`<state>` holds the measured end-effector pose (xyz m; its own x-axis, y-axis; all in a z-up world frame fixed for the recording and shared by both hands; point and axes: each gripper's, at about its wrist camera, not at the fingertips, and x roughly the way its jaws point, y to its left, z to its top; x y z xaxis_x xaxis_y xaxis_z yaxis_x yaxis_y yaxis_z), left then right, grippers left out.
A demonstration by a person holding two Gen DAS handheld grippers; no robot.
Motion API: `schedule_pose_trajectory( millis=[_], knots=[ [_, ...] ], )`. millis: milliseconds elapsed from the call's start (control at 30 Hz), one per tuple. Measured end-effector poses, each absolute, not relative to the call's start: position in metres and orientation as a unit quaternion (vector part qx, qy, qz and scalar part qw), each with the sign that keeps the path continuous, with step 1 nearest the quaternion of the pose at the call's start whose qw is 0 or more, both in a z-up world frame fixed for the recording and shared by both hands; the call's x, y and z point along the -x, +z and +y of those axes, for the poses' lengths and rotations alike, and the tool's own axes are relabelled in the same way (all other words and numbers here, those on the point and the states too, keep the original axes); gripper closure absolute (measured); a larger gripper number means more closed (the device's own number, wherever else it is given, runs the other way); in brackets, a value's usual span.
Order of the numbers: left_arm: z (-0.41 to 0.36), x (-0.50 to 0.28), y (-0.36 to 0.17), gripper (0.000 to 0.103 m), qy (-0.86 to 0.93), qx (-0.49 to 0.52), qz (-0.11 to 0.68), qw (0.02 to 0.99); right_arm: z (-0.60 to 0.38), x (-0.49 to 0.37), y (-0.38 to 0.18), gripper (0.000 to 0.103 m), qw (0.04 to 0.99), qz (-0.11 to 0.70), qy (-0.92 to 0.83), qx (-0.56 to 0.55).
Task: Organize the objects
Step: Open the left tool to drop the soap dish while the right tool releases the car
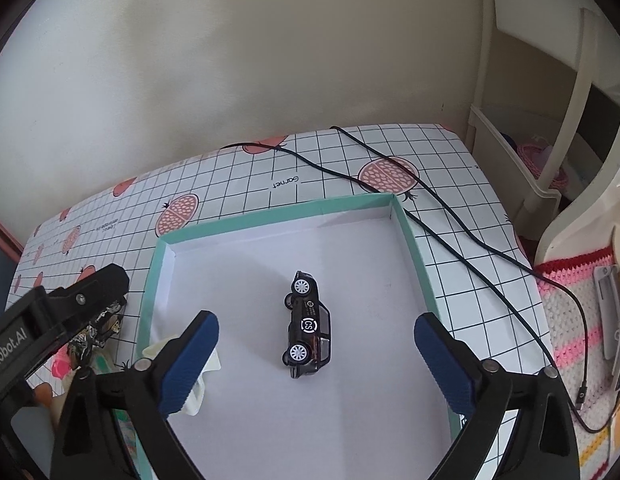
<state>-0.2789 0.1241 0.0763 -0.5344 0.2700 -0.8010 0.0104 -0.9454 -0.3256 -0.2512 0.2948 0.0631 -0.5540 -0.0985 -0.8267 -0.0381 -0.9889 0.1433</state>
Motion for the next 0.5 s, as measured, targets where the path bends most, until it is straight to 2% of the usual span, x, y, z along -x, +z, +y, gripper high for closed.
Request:
schedule_pose_trajectory(
  millis=[500],
  knots=[
    [0.1201,0.2766,0.0865,0.007,0.88,0.448,-0.137,0.074,0.2976,0.25,0.0655,0.0,0.013,-0.078,-0.879,-0.47]
  ],
)
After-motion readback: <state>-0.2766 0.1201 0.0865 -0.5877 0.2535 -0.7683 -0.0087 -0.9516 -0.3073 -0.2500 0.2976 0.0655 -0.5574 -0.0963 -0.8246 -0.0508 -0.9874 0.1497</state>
